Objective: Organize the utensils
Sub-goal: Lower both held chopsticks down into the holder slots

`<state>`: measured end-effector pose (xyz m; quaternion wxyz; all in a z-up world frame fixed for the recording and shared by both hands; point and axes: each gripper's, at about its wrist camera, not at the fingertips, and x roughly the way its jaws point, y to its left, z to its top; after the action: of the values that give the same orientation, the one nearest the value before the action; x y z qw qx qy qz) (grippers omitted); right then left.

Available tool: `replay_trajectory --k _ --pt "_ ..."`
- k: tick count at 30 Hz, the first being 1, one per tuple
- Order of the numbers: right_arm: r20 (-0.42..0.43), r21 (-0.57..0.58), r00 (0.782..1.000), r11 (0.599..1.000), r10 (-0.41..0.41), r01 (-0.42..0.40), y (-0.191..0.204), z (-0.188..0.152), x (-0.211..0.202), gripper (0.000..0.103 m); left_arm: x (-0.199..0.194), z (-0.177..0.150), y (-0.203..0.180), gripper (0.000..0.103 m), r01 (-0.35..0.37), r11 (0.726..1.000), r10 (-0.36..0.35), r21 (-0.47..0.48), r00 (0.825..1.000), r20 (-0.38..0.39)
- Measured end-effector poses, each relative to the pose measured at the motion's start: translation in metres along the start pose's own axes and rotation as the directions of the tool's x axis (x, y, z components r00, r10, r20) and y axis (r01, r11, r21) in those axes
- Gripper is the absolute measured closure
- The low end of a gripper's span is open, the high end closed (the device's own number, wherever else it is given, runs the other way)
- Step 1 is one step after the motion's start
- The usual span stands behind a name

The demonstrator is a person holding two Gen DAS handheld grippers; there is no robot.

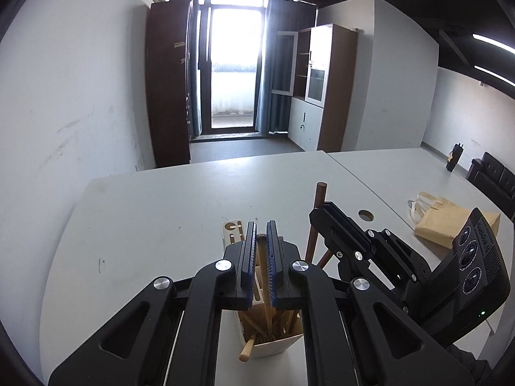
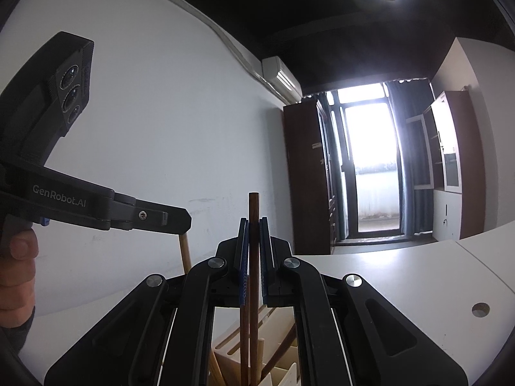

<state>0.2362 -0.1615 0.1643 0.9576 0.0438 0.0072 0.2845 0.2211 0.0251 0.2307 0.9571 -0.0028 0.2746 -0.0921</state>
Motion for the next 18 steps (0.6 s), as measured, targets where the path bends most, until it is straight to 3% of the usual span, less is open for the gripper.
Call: replay_trajectory --k 18 --pt "-0.069 -0.017 0.997 1.000 -0.016 0.015 0.003 -0.017 0.004 0.096 0.019 -0.020 0.004 0.097 -0.002 1.000 0.001 -0.005 0.998 -0.070"
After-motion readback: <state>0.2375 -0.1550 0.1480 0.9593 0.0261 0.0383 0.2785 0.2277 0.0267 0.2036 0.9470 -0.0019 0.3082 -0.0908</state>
